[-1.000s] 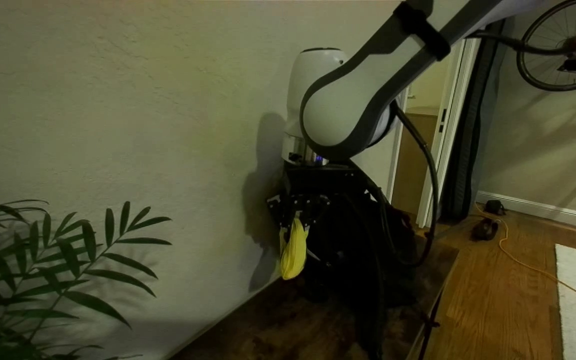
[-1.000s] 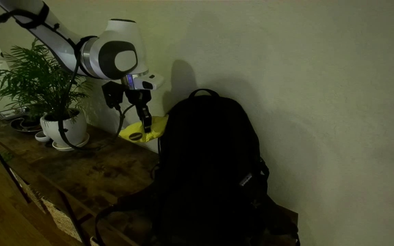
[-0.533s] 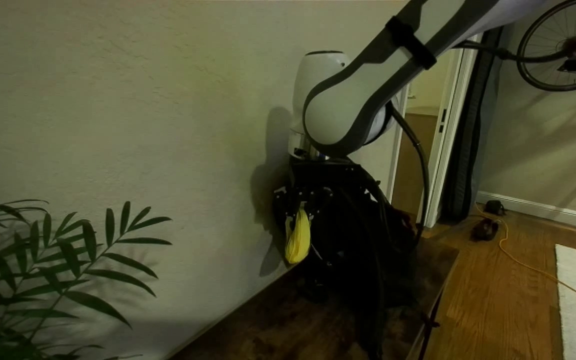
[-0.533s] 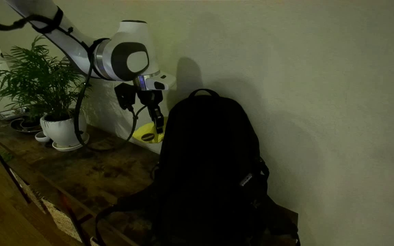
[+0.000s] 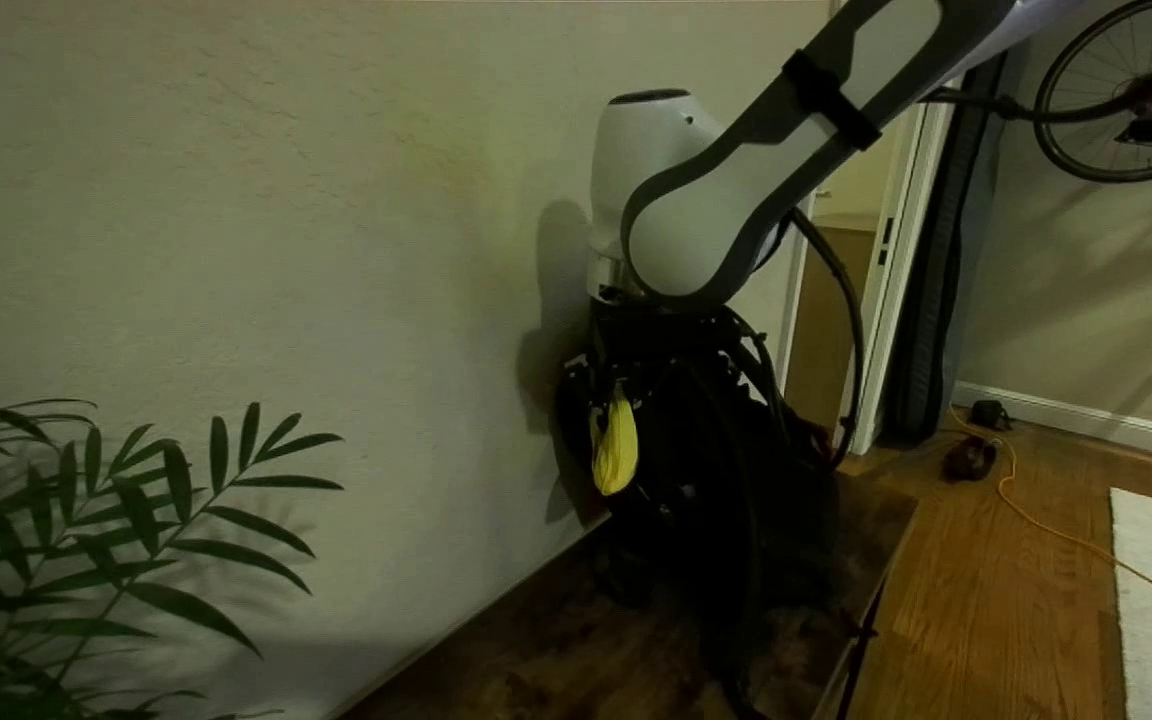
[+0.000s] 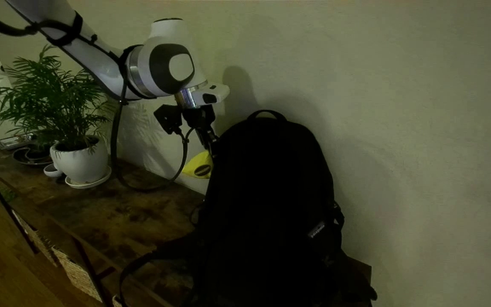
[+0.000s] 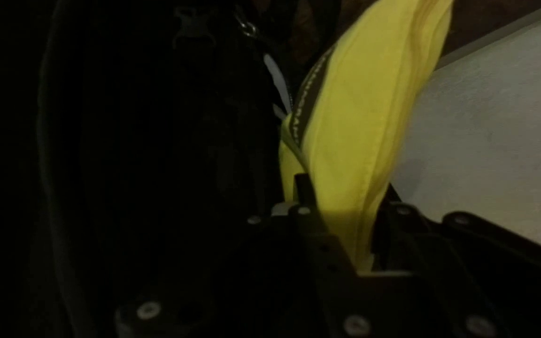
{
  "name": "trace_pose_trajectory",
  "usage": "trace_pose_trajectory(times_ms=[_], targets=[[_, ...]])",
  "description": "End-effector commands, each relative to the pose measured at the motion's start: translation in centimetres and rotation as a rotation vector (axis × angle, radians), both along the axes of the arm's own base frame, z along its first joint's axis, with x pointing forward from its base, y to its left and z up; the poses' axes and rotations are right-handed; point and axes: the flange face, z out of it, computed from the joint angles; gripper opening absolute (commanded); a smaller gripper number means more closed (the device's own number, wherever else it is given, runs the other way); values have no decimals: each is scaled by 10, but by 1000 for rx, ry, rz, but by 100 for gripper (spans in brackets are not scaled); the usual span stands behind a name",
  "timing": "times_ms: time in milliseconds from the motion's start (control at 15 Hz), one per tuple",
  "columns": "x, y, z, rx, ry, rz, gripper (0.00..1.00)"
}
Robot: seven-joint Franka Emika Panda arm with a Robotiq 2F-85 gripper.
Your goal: Put the yellow object in the bag
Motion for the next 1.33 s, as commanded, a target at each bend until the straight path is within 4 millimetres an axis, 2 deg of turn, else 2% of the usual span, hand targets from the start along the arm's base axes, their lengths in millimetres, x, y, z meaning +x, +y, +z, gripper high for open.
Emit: trace_pose_trajectory(times_ms=[0, 333, 600, 1000, 1267], targets=[[6, 6, 15, -121, -39, 45, 6], [9, 32, 11, -298, -7, 205, 6], [9, 41, -10, -446, 42, 301, 6], [16, 38, -27, -614, 32, 365, 6], [17, 28, -52, -733, 13, 382, 6]])
